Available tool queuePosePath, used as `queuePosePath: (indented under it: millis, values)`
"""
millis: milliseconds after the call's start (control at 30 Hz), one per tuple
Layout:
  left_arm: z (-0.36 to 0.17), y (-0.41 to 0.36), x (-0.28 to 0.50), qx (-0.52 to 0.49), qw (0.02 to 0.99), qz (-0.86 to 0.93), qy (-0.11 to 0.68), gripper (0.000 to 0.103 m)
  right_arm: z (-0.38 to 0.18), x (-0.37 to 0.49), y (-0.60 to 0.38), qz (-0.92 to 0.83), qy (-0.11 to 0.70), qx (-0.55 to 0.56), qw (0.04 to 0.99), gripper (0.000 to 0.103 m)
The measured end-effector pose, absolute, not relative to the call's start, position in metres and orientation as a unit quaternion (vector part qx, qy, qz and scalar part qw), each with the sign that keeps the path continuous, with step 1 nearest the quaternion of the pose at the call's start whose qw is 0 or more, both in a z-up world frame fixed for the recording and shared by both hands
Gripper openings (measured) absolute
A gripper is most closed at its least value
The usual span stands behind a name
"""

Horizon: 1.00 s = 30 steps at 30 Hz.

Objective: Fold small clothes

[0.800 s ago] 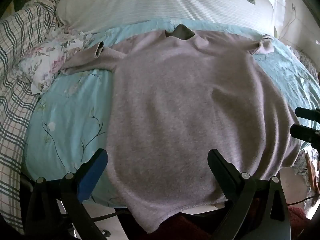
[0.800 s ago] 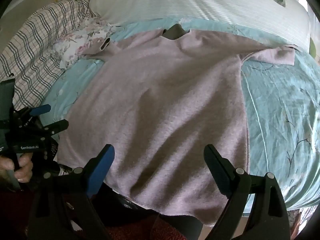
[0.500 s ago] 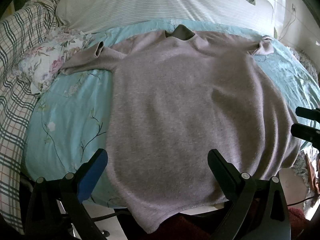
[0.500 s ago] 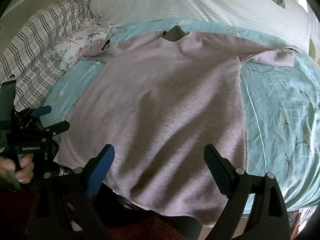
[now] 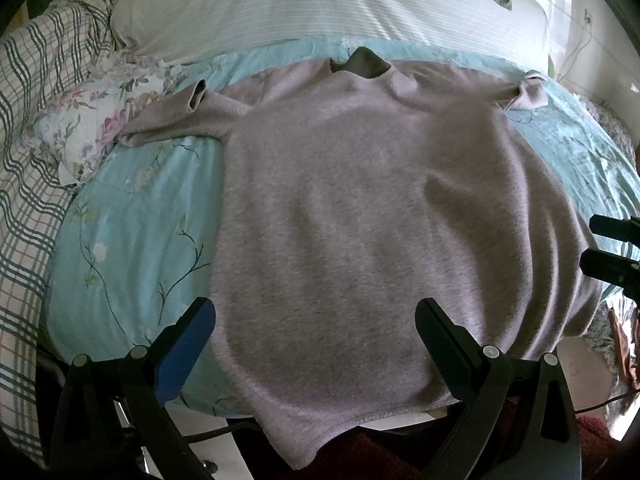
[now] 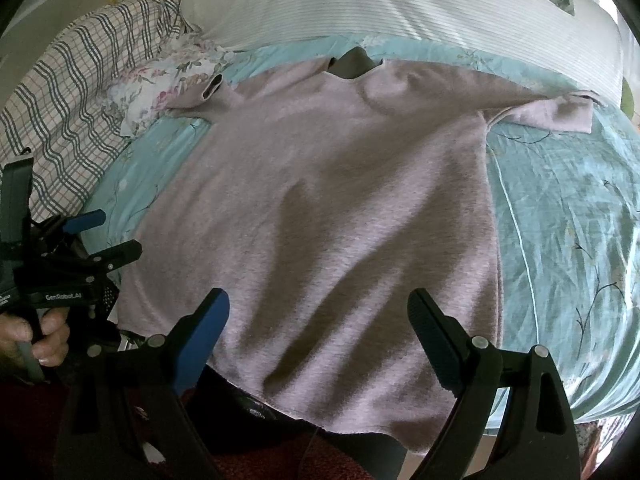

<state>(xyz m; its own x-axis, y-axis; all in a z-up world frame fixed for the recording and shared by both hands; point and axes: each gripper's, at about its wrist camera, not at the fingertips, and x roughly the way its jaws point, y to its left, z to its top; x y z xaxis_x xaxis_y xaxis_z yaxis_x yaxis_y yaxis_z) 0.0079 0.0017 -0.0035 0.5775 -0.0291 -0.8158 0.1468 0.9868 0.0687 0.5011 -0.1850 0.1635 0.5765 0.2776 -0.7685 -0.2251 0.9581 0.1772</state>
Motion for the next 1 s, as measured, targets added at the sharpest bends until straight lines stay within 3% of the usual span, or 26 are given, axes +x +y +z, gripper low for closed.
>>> queuePosePath:
  millis: [700, 1000]
  values:
    - [-0.012, 0.001, 0.018, 0.113, 0.865, -0.026, 0.489, 0.1, 0.16, 0.508, -0.179, 0.128, 0.457, 0.021, 0.88, 0.091]
    - [-0.013, -0.001, 0.024, 0.105, 0.88, -0.033, 0.462, 0.1, 0.159, 0.512, -0.181, 0.119, 0.469, 0.023, 0.875, 0.091]
